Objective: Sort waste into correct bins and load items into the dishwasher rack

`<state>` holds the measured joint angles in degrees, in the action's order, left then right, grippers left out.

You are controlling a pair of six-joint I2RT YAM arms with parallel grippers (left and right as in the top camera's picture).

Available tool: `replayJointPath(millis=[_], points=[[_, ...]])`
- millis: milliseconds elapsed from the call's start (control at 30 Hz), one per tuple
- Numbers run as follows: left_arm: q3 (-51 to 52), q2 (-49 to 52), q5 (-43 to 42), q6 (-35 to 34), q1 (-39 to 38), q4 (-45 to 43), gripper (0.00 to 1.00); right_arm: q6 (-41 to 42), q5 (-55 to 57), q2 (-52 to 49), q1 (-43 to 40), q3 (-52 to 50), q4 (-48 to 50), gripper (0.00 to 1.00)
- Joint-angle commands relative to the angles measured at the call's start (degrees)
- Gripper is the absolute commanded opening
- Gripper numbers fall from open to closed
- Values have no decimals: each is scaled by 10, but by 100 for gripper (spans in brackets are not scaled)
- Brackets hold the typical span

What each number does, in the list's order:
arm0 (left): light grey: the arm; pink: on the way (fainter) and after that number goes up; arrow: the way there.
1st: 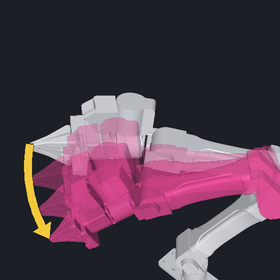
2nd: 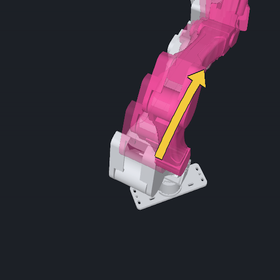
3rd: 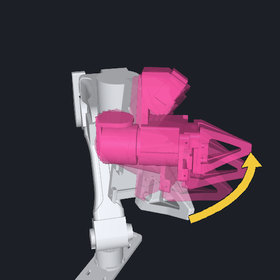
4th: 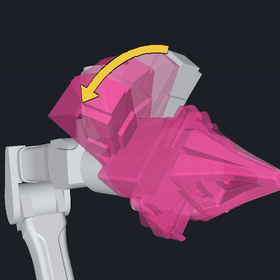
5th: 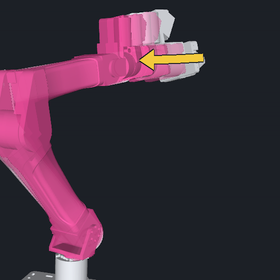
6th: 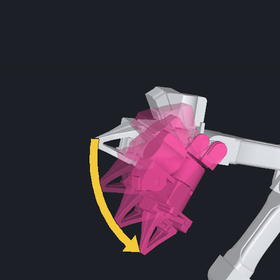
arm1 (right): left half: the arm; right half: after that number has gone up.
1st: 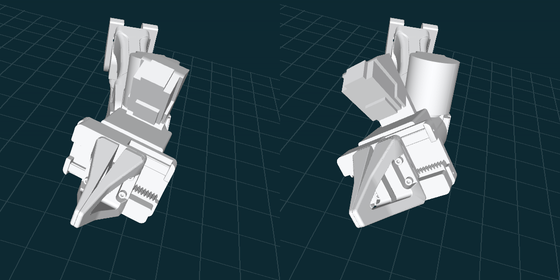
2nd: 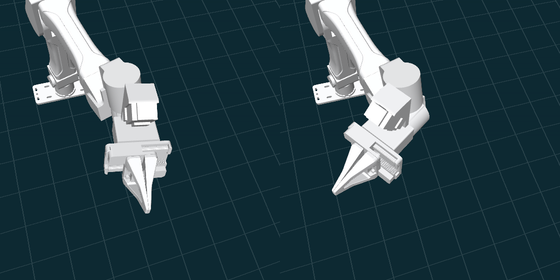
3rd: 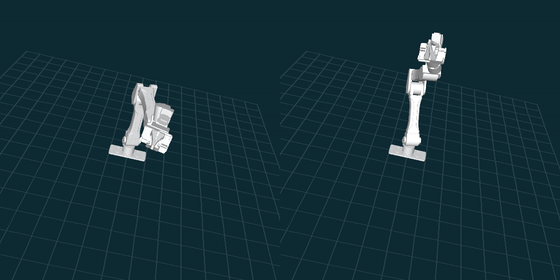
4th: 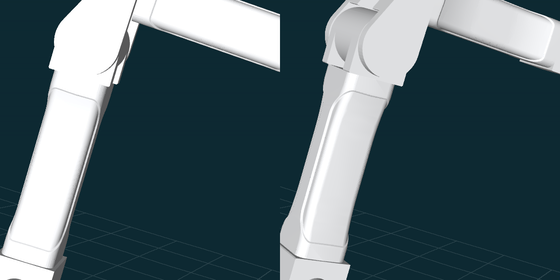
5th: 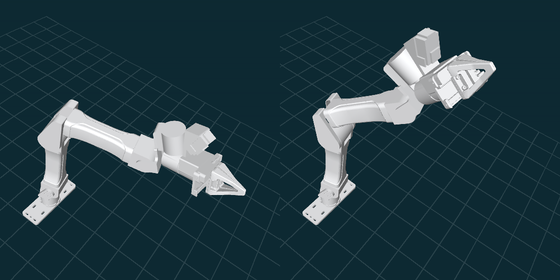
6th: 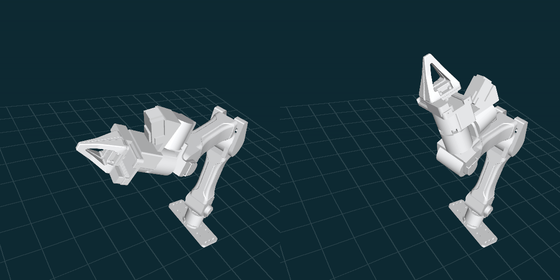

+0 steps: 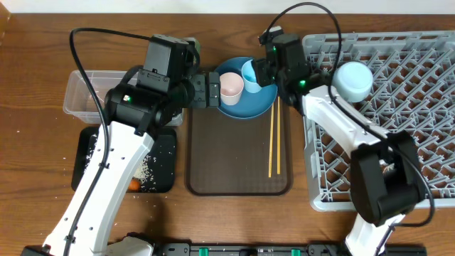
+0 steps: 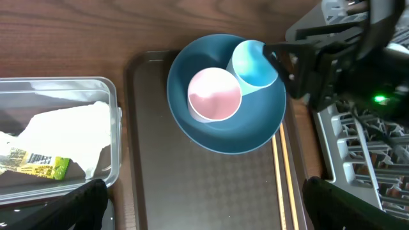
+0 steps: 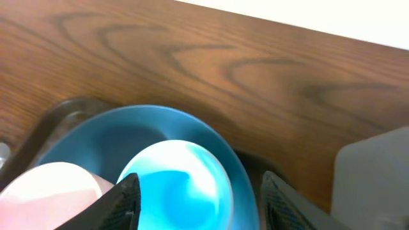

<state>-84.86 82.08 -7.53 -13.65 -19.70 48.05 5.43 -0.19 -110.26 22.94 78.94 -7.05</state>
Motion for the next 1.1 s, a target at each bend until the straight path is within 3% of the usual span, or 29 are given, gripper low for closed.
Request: replayJointPath(millis=[0, 567, 700, 900, 1067], points=[[-5, 2, -3, 3, 2, 1, 98, -4, 4, 27, -4, 5, -16, 56], [-5, 43, -3, -9, 2, -27, 99, -2, 4, 46, -8, 5, -79, 63], [-5, 100, -3, -28, 2, -36, 95, -2, 4, 46, -12, 5, -80, 63], [-5, 181, -3, -30, -1, -82, 76, -4, 4, 46, -15, 5, -91, 64], [-5, 229, -3, -30, -2, -118, 72, -4, 4, 46, -23, 5, -97, 64]])
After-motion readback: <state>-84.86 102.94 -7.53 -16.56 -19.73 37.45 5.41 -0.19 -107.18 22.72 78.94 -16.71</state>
